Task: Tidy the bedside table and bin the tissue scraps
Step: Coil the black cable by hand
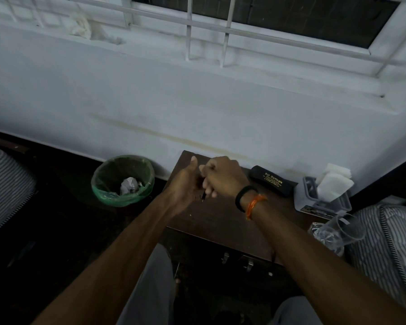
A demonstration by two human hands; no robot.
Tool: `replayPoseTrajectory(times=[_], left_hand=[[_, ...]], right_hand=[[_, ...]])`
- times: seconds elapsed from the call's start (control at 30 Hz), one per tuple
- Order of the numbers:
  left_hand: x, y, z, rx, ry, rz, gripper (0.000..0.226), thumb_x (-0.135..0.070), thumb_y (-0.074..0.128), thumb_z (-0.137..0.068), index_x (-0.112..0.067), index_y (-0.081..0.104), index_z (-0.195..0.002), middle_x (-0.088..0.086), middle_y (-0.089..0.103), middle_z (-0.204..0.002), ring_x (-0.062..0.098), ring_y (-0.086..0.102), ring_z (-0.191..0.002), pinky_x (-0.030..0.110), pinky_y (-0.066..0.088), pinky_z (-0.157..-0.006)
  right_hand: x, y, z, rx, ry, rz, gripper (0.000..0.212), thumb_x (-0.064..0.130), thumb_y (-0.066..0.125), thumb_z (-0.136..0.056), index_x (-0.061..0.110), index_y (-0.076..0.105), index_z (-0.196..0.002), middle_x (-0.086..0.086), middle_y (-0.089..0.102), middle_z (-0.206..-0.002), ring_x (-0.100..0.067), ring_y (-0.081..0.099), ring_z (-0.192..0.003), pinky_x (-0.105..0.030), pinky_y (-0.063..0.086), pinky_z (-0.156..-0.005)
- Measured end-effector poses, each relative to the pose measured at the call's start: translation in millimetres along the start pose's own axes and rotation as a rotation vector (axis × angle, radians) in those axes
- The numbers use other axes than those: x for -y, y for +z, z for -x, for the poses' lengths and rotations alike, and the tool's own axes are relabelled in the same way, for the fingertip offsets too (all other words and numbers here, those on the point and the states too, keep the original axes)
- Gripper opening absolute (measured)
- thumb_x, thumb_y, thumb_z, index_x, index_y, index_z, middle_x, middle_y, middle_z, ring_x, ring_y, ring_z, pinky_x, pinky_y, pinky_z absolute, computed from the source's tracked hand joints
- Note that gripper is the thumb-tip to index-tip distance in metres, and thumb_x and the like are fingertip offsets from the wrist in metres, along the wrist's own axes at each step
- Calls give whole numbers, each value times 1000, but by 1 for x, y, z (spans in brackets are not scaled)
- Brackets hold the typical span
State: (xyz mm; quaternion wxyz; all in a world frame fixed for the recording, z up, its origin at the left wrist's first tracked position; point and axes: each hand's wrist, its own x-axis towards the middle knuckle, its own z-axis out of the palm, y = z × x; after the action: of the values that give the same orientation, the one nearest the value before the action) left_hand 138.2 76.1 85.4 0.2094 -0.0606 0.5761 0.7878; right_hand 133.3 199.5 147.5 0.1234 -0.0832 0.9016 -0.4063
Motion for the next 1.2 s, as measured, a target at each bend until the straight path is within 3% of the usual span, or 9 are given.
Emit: replayPoseTrajectory(times=[0.1,0.2,0.33,0.47,0.6,0.77,1.0,1.1,1.2], left_hand=[[-2,-7,-4,-28,39,127,52,-42,33,-104,2,61,-109,11,64,-77,24,61,-71,35,51,-72],[-7,-11,-5,-75,95,329,35,-25,38,-105,-3,65,-102,8,66,-98,18,62,-87,33,48,-88],[-9,-8,1,-40,72,399,39,-38,41,-103,-9,64,-93,4,66,-86,15,62,-78,37,46,-89],[-4,-4,6,-53,63,438,31,-30,45,-102,-9,60,-86,5,63,-81,16,61,-72,37,46,-89],[-3,-8,9,-101,6,302,33,-33,41,-104,-13,58,-85,3,62,-78,15,57,-70,31,41,-73],[0,-10,13,-35,-88,142,35,-32,42,-104,-10,63,-87,3,65,-80,15,59,-71,36,45,-76],[10,-2,6,-115,-100,-224,41,-35,42,-103,-10,72,-90,2,74,-86,16,66,-80,36,44,-78],[12,2,5,-124,-75,-182,45,-39,37,-104,-12,72,-96,2,75,-85,18,67,-84,40,46,-81],[8,0,2,-19,-49,-34,66,-54,27,-102,-3,68,-99,7,67,-70,22,63,-76,37,48,-79]], right_hand=[[-10,18,17,63,-121,88,29,23,43,-102,17,59,-80,-3,71,-67,-8,66,-49,-19,48,-50],[-34,27,28,179,-106,74,29,24,42,-102,18,59,-79,-2,70,-68,-9,64,-51,-22,52,-52],[-64,24,24,195,-62,144,31,23,47,-100,10,65,-78,6,65,-58,0,57,-43,-21,51,-53],[-78,21,18,179,-13,157,44,42,46,-100,12,66,-75,0,66,-60,-5,56,-45,-21,50,-57],[-86,-1,4,102,39,183,43,47,48,-98,18,64,-71,6,61,-58,-8,55,-53,-23,45,-61],[-78,-25,-13,0,125,58,43,49,57,-93,15,67,-69,3,61,-59,-10,55,-53,-25,48,-59],[-37,-20,-20,-43,212,-177,39,39,63,-92,3,74,-82,2,62,-58,-7,51,-48,-20,41,-44],[-19,-14,-13,7,200,-235,31,28,57,-97,3,73,-86,-1,66,-58,-9,55,-48,-21,43,-45],[-6,0,4,87,112,-134,31,26,50,-101,7,69,-88,-5,72,-65,-13,62,-53,-22,48,-49]])
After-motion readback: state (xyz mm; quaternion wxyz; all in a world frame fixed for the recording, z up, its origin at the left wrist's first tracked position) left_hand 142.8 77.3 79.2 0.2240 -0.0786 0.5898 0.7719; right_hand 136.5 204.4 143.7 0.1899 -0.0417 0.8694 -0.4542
